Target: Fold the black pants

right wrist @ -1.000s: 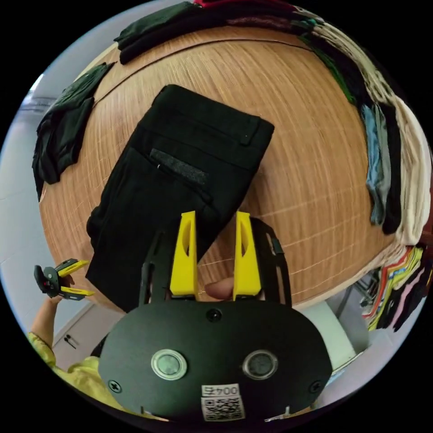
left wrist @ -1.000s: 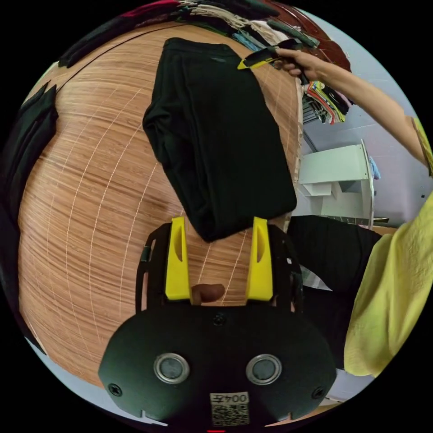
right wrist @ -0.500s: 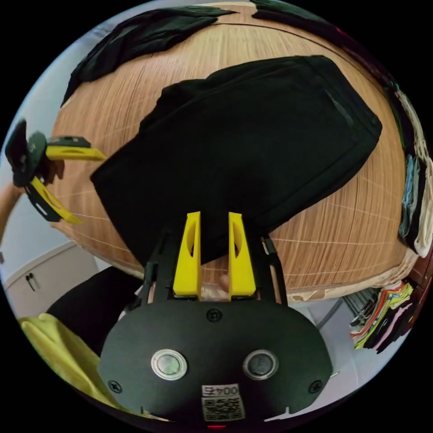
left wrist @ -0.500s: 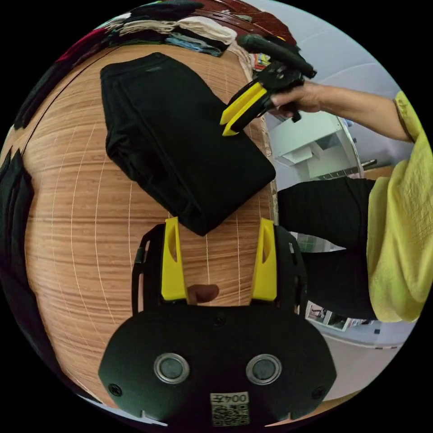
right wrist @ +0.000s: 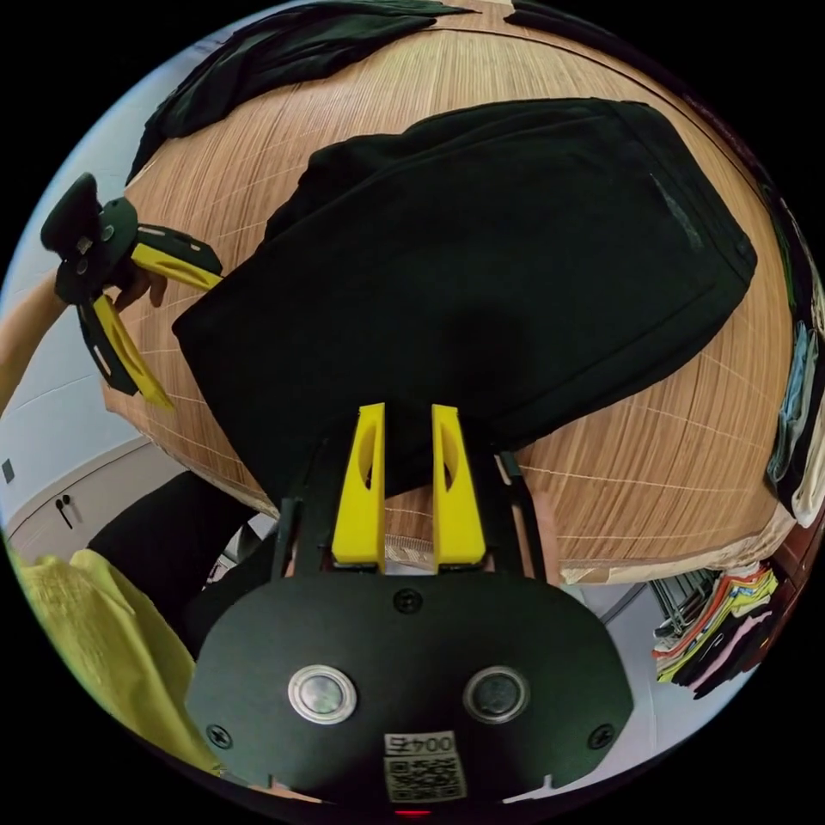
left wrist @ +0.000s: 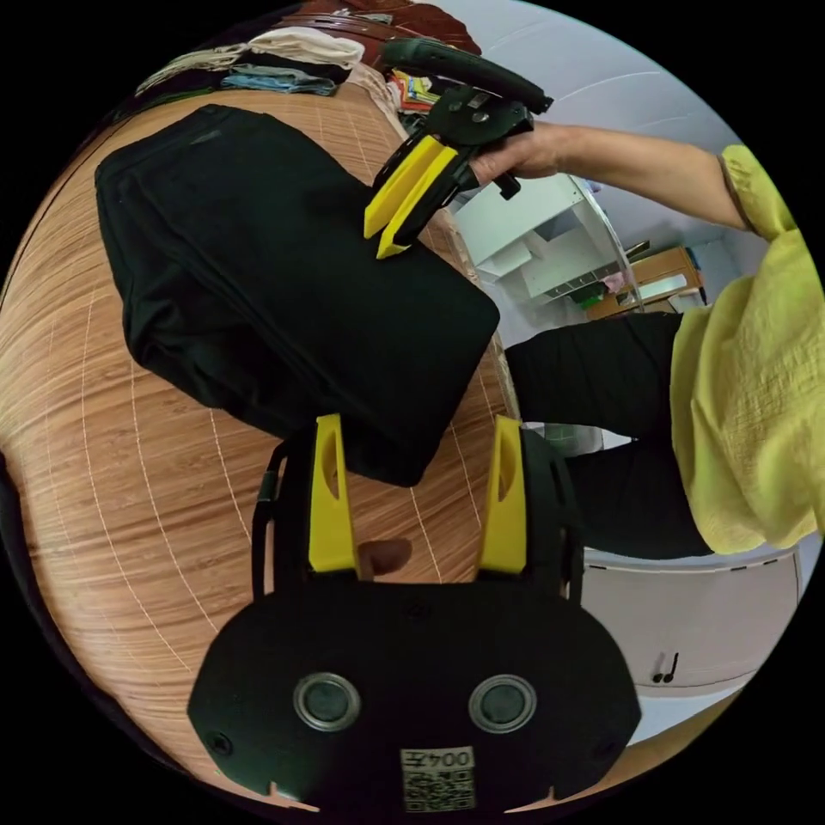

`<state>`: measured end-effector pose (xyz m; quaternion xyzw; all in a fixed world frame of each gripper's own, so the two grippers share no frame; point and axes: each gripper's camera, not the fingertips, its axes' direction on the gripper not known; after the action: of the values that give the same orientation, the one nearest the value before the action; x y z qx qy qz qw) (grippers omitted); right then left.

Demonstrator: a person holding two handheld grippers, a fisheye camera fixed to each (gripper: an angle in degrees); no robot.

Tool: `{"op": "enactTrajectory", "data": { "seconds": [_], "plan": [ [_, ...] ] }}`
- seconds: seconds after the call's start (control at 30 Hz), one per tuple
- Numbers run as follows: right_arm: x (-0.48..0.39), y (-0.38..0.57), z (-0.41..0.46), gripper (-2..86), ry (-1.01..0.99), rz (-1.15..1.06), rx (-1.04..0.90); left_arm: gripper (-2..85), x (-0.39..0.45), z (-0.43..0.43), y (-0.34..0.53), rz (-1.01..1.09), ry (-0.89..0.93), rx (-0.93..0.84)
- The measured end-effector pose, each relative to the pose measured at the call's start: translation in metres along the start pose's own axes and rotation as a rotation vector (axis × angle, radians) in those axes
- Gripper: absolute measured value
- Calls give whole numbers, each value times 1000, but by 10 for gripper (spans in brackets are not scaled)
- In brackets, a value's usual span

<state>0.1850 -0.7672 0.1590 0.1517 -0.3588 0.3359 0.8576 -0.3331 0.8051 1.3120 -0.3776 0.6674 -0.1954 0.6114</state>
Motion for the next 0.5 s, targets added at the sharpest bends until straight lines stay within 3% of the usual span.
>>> {"op": "enactTrajectory", "data": {
  "seconds": [0.17, 0.5],
  "plan": [
    [12, -4, 0, 63, -41, -9, -1, 225, -39, -4, 3, -20, 276, 29],
    [12, -17, 1, 59, -28, -43, -50, 178, -89, -5, -2, 5, 535, 65]
  ]
}}
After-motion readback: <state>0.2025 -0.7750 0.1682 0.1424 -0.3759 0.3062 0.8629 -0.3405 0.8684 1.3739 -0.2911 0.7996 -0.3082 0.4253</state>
